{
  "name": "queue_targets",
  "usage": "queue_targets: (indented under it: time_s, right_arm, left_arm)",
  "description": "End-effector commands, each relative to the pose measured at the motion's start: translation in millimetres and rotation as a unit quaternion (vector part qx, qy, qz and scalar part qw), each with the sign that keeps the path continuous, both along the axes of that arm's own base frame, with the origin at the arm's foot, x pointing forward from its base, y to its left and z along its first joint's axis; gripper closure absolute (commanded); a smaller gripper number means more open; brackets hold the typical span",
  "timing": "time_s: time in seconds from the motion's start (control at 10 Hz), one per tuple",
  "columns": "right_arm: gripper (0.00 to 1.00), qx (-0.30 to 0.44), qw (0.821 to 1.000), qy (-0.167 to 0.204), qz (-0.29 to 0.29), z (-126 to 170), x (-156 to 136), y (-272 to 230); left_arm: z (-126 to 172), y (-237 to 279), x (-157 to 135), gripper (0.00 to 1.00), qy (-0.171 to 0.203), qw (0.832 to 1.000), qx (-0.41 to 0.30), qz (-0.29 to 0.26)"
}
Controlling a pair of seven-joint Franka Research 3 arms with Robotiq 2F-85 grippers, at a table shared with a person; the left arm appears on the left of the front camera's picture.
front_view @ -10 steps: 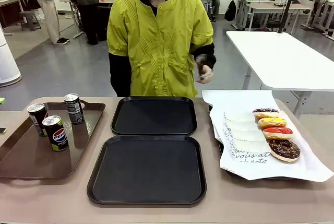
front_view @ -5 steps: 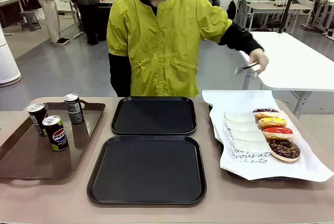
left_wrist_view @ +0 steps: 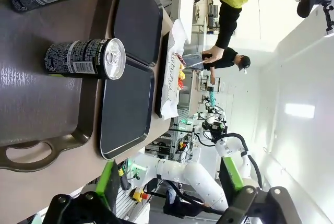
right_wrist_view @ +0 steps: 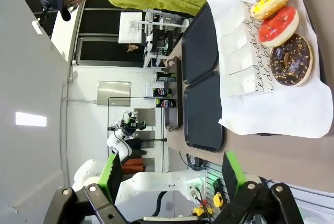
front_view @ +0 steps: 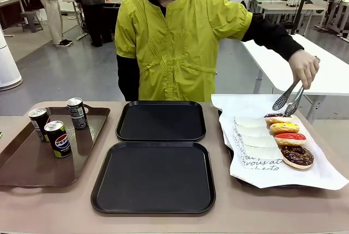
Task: Set up donuts and drinks on trays.
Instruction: Pick up one Pepsi coke and place it on the Flat Tray.
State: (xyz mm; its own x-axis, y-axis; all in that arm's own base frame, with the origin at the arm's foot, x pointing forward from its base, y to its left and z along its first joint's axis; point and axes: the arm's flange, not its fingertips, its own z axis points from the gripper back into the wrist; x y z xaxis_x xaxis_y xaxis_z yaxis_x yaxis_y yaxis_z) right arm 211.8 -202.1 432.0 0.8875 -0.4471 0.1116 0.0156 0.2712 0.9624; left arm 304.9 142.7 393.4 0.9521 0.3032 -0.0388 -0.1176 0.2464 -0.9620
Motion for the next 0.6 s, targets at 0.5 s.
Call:
queue_targets:
  time_s: [0.5]
  right_arm:
    - [0.00,0.001,1.000,0.001,0.001,-0.6,0.2,0.3]
  left_arm:
    - [-0.1,-0.2,0.0,0.00,0.000,1.000,0.001,0.003]
